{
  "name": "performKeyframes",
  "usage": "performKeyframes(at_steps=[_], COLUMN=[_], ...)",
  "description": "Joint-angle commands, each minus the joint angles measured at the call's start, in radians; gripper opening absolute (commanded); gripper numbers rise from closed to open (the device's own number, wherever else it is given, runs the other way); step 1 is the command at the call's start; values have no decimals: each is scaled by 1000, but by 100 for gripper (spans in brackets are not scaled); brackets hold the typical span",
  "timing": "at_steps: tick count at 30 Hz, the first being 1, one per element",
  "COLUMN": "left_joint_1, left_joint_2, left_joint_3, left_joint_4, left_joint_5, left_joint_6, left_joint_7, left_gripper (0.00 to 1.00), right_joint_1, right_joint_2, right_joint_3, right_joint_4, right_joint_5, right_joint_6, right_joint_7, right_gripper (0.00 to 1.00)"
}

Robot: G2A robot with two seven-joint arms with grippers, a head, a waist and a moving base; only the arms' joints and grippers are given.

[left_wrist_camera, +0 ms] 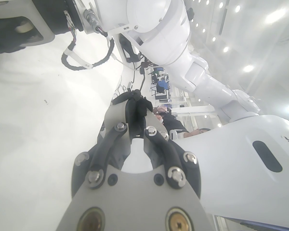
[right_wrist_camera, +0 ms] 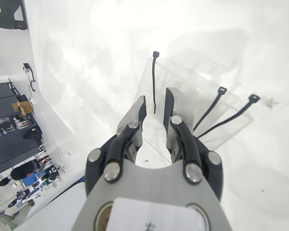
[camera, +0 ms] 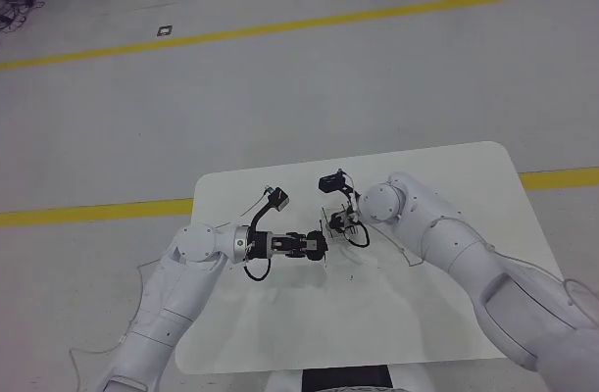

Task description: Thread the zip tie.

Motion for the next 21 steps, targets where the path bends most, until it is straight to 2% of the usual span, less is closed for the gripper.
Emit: performKeyframes(at_steps=[1,7,21], left_joint_1=[0,0,0], left_joint_2=[0,0,0], left_joint_3=[0,0,0], left_joint_4=[0,0,0], left_joint_5=[0,0,0], left_joint_6=[0,0,0], left_joint_7=[0,0,0], left_gripper=[0,0,0], right_joint_1=[2,6,10], right_joint_2=[-3,-13,-31], right_joint_3=[-2,-4,4], right_joint_4=[4,13,48], right_joint_5=[-6,-16,-9], right_joint_6=[6,18,-15], right_joint_7=[2,3,7], right_gripper=[18,18,16])
